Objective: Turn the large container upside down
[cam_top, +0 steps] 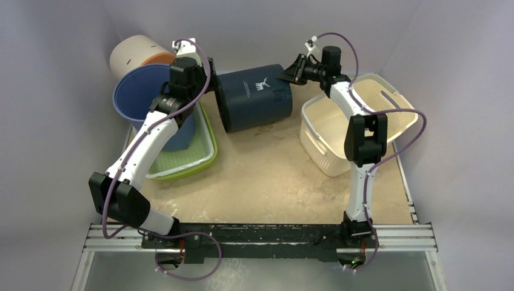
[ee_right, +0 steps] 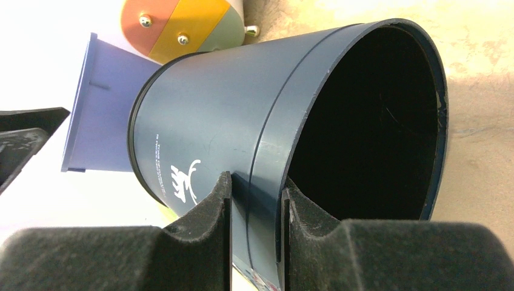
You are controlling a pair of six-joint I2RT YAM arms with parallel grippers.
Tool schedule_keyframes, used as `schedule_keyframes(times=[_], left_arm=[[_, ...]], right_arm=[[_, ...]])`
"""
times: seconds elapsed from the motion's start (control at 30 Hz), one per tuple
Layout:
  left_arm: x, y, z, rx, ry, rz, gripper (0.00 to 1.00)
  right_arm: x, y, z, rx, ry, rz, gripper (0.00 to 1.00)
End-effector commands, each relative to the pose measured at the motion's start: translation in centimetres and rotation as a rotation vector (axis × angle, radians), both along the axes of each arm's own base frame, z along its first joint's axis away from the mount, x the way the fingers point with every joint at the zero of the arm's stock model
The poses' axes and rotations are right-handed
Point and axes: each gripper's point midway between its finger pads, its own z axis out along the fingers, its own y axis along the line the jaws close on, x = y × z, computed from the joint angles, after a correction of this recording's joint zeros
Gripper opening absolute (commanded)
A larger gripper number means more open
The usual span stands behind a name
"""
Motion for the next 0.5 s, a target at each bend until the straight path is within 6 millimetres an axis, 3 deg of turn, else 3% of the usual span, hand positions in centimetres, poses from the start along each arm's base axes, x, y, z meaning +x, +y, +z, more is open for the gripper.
schedule_keyframes(times=[0.0, 0.1, 0.13, 0.2, 0.47], left_arm=[[0.4, 1.1, -2.1, -0.019, 0.024, 0.081, 0.74], [0.8, 2.1, -4.2, -0.044, 0.059, 0.145, 0.54], [1.0, 2.4, -4.8, -0.060, 0.068, 0.161, 0.52], [1.6, 2.4, -5.2, -0.097, 0.067, 0.162, 0.51], [3.3, -0.7, -3.1, -0.232, -0.006, 0.038, 0.53]], right_arm=[[2.1, -3.8, -7.8, -0.215, -0.002, -0.081, 0.22], [2.2, -3.8, -8.0, -0.207, 0.003, -0.079, 0.21], [2.1, -3.8, -8.0, -0.206, 0.004, -0.077, 0.21], [2.1, -3.9, -8.1, -0.205, 0.006, -0.078, 0.21], [2.0, -4.1, -9.0, -0.199, 0.025, -0.073, 0.19]])
